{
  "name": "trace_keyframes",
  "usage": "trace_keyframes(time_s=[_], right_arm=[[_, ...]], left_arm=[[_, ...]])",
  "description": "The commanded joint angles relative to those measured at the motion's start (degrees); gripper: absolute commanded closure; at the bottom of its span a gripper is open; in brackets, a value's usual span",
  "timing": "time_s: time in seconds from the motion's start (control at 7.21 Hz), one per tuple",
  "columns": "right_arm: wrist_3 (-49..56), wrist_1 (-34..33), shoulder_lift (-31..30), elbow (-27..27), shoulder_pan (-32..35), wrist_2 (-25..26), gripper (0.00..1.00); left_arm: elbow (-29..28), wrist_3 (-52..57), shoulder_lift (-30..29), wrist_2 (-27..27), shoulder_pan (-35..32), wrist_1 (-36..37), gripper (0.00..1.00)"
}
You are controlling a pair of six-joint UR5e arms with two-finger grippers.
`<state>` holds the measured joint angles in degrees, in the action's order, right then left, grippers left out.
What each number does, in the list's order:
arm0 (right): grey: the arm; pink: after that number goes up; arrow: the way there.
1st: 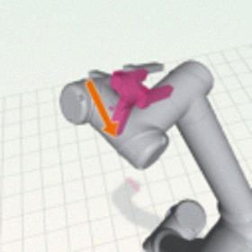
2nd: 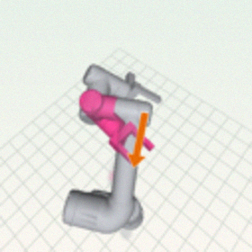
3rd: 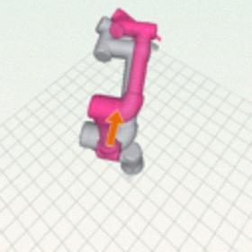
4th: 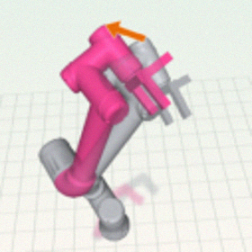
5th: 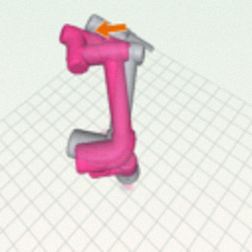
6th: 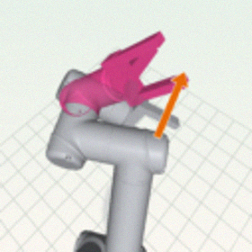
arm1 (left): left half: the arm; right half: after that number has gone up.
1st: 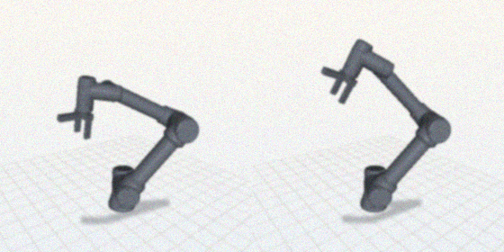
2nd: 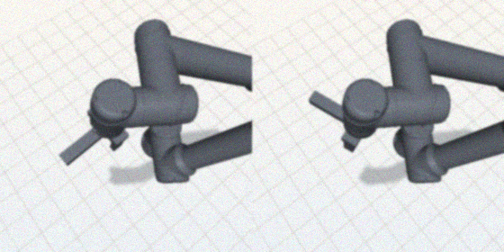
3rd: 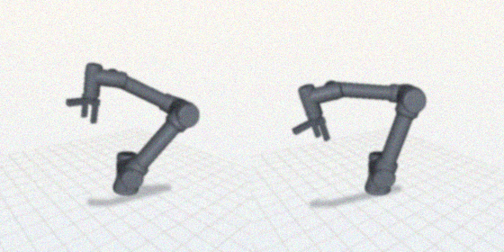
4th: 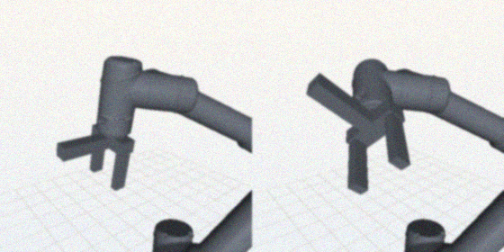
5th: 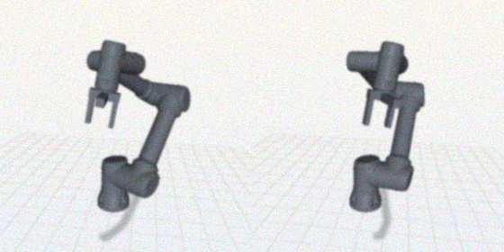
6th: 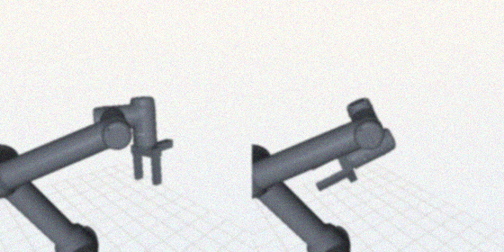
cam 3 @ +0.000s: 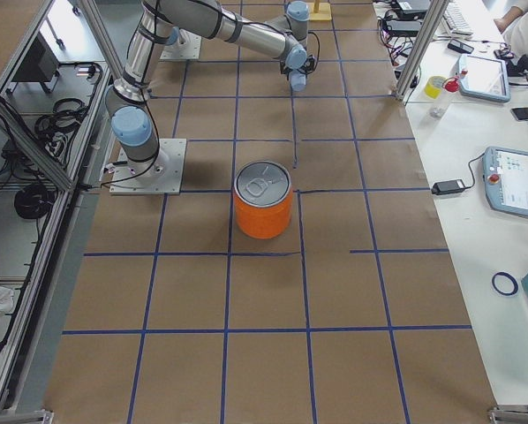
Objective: Flip cup
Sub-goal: 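Hold the cup low with the right gripper, tilting it onto its side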
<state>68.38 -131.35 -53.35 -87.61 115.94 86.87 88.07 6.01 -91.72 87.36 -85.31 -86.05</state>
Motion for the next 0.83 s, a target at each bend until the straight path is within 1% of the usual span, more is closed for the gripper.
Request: trace_keyframes(time_s=[0.0,0.69], right_arm=[[0.1,-2.1,-0.1,-1.1,-0.2,0.6,1.0],[-0.6,-2.0,0.0,-1.3,0.0,0.4,1.0]], left_arm=[[0.0,0.0,0.0,0.0,0.0,0.0,0.0],[0.0,-0.6,0.1,0.2,0.0,-0.1,0.0]])
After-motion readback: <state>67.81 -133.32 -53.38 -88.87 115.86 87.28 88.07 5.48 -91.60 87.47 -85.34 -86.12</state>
